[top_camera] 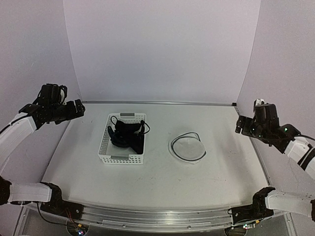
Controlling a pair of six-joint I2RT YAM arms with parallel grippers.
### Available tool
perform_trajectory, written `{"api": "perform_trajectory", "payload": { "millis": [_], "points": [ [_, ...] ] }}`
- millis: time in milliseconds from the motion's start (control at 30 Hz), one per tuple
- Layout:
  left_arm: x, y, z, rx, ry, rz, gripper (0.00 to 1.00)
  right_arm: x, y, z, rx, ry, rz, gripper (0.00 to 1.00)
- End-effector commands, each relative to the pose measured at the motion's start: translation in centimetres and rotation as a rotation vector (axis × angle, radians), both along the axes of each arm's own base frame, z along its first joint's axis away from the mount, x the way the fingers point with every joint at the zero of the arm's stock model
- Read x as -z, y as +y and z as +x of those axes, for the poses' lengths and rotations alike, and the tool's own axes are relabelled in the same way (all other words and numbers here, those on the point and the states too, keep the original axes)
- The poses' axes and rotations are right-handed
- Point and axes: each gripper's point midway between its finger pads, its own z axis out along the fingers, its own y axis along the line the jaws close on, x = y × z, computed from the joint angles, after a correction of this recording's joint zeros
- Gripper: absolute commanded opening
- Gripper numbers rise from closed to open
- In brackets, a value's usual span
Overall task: Unzip the laundry bag and remove the bra
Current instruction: Reset both arms
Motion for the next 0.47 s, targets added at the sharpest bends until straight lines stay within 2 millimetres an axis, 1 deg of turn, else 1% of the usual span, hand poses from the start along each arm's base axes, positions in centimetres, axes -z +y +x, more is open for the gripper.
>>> {"api": "perform_trajectory", "payload": {
  "millis": [0, 100, 233, 333, 367, 433],
  "points": [
    [-2.3, 0.6, -1.9, -0.038, -0.117, -0.075, 0.99, -1.2, 1.9, -1.4, -0.110, -0.098, 0.141, 0.98],
    [-2.8, 0.5, -3.5, -0.030, -0.173, -0.126, 0.99, -1.1, 2.2, -2.4, -0.130, -0.125, 0.187, 0.98],
    [-3.0, 0.2, -5.6, 0.002, -0.222, -0.175, 0.99, -2.0, 2.7, -3.4, -0.172, -0.171, 0.234, 0.98],
    [-3.0, 0.1, -6.9, 0.016, -0.246, -0.203, 0.99, -2.7, 3.6, -4.2, -0.244, -0.202, 0.259, 0.98],
    [-3.1, -0.3, -7.4, 0.038, -0.252, -0.223, 0.99, -3.0, 3.7, -4.2, -0.248, -0.207, 0.265, 0.98],
    [-3.3, -0.4, -8.0, 0.045, -0.268, -0.241, 0.99, -3.2, 3.3, -4.2, -0.225, -0.210, 0.263, 0.98]
  ]
}}
